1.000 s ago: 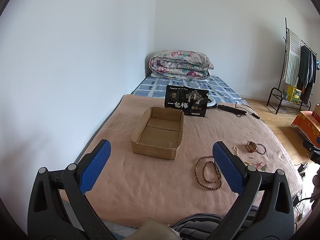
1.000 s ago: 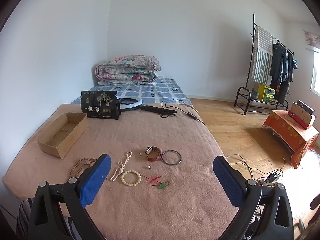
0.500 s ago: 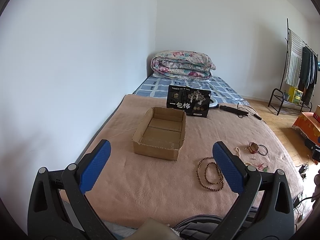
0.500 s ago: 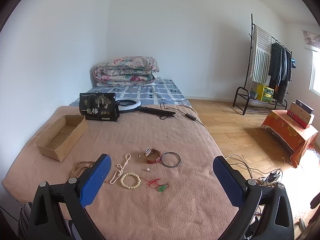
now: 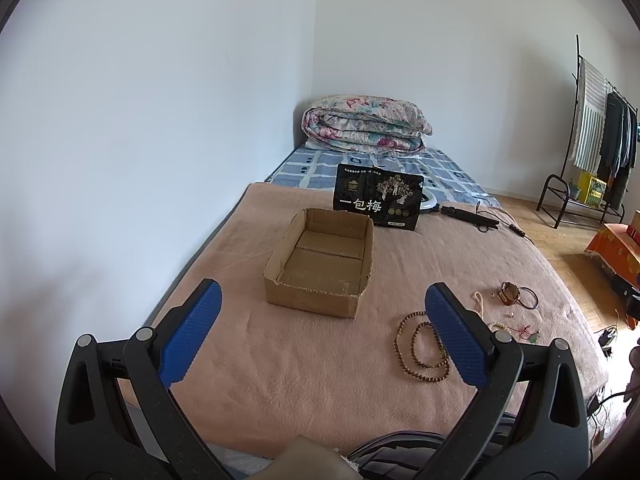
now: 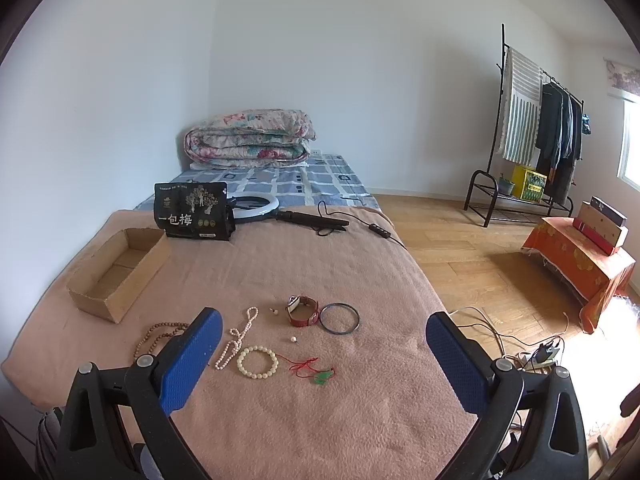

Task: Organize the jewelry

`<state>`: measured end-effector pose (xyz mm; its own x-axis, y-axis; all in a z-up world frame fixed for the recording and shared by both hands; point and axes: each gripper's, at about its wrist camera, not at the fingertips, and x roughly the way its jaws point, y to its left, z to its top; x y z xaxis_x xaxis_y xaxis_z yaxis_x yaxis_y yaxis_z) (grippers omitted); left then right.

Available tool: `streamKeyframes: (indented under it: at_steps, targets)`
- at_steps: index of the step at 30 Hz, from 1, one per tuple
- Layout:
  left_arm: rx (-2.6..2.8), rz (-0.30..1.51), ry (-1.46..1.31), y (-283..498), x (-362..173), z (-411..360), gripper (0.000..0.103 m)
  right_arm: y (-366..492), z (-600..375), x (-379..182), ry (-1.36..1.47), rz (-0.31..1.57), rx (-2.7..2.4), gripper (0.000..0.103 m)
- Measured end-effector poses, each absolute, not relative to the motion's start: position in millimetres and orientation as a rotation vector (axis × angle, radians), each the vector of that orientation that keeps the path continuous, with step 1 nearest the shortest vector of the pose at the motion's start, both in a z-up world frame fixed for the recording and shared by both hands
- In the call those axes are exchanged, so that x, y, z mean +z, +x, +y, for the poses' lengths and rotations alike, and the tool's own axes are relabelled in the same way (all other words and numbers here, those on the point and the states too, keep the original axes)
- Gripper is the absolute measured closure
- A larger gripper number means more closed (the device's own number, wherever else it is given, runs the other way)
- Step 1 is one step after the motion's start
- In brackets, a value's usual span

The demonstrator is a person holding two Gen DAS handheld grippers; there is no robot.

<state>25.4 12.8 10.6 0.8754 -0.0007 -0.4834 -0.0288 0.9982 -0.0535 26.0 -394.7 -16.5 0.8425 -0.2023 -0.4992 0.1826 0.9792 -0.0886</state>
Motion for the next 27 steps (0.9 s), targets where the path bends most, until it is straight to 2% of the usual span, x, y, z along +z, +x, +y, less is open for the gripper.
streamKeyframes:
  at_steps: [12,27]
  targets:
    - [0.004,0.525,-0.067,38,-1,13,0.0,34,-401,-23,-0.023,0.551,-0.198,0.0]
    - [-0.106,0.647,-0.079,86,-41,6,0.0,64,-453,-57,0.085,0.635,-0.152,0.003]
